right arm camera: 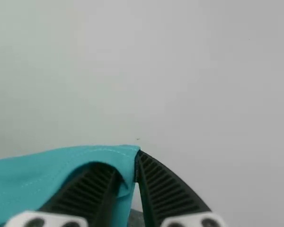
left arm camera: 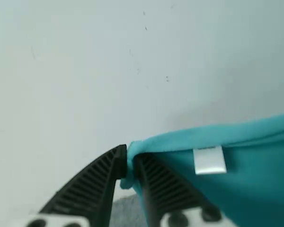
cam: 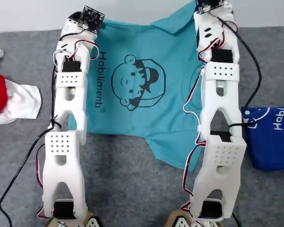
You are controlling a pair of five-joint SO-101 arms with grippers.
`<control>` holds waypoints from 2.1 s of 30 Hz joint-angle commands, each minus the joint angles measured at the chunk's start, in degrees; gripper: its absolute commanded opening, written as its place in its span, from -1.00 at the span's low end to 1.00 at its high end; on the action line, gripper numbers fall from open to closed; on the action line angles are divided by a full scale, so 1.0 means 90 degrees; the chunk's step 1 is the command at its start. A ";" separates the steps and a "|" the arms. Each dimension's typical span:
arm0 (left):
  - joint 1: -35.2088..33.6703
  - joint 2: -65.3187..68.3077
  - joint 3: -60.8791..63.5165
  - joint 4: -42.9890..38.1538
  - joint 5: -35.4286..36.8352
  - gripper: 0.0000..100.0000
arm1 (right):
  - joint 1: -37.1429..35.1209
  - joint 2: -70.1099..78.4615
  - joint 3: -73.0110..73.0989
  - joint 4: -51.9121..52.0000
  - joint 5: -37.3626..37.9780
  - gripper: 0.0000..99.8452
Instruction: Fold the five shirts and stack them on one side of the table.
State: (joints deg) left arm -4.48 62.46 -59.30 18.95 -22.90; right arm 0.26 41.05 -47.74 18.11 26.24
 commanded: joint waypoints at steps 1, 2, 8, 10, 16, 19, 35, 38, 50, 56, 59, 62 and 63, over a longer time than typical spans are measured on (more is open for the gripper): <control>0.0039 -0.0049 -0.0796 0.1006 0.0039 -0.99 | 0.0083 -0.0122 -0.0029 0.0327 0.0068 -0.98; 0.0039 -0.0039 -0.0933 0.1465 0.0039 -0.99 | 0.0063 -0.0142 -0.0029 0.0591 0.0068 -0.98; 0.0029 0.0010 -0.1578 0.3702 0.0029 -0.99 | 0.0044 -0.0161 -0.0029 0.2085 0.0049 -0.98; 0.0039 0.0000 -0.1597 0.4298 -0.0107 -0.99 | 0.0044 -0.0171 -0.0029 0.2701 0.0059 -0.98; 0.0117 -0.0039 -0.1597 0.6379 -0.1446 -0.99 | 0.0054 -0.0259 -0.0039 0.4488 0.0059 -0.98; 0.0137 -0.0039 -0.1617 0.7326 -0.2061 -0.99 | 0.0063 -0.0386 -0.0039 0.5260 0.0059 -0.98; 0.0117 -0.0274 -0.2545 0.9084 -0.2969 -1.00 | -0.0132 -0.1509 -0.0039 0.8679 0.0068 -0.98; 0.0137 -0.0547 -0.2027 0.9084 -0.3321 -1.00 | -0.0190 -0.1665 -0.0039 0.9324 0.0068 -0.98; 0.0361 -0.2823 0.2095 0.9065 -0.3634 -1.00 | -0.0435 -0.3541 0.1934 0.9421 0.0020 -0.98; 0.0381 -0.3165 0.2994 0.9055 -0.3614 -1.00 | -0.0425 -0.4615 0.3536 0.9411 -0.0283 -0.98; 0.0352 -0.3155 0.3170 0.9045 -0.3604 -1.00 | -0.0435 -0.5123 0.4278 0.9411 -0.0293 -0.98; 0.0352 -0.3155 0.3287 0.9045 -0.3604 -1.00 | -0.0435 -0.5631 0.5001 0.9411 -0.0293 -0.98; 0.0352 -0.3155 0.3306 0.9035 -0.3604 -1.00 | -0.0444 -0.5788 0.5245 0.9411 -0.0293 -0.98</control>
State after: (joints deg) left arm -1.23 38.29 -29.67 98.77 -55.16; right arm -3.25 -4.75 -4.31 100.48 24.31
